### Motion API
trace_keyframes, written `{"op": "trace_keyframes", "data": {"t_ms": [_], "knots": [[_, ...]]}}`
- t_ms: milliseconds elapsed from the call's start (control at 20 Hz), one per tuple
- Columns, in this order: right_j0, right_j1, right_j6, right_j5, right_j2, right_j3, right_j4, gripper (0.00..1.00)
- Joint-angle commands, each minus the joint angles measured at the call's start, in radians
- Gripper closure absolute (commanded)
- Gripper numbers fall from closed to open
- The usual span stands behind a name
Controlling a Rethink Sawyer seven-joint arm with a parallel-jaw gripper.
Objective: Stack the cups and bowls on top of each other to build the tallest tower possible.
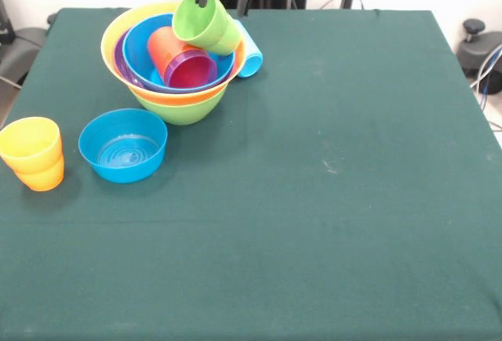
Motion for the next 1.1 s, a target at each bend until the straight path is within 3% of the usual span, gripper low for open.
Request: {"op": "trace_keyframes", "data": {"t_ms": [50, 350, 850, 1100], "knots": [[-0.176, -0.085, 0.021, -0.036, 0.205, 0.167, 0.115, 0.0], [-0.153, -0.104, 0.042, -0.009, 0.224, 0.142, 0.108, 0.0], [-0.073, -0.113, 0.154, 0.058, 0.211, 0.09, 0.183, 0.0], [-0.091, -0.072, 0.125, 0.038, 0.216, 0.06, 0.196, 0.0]]}}
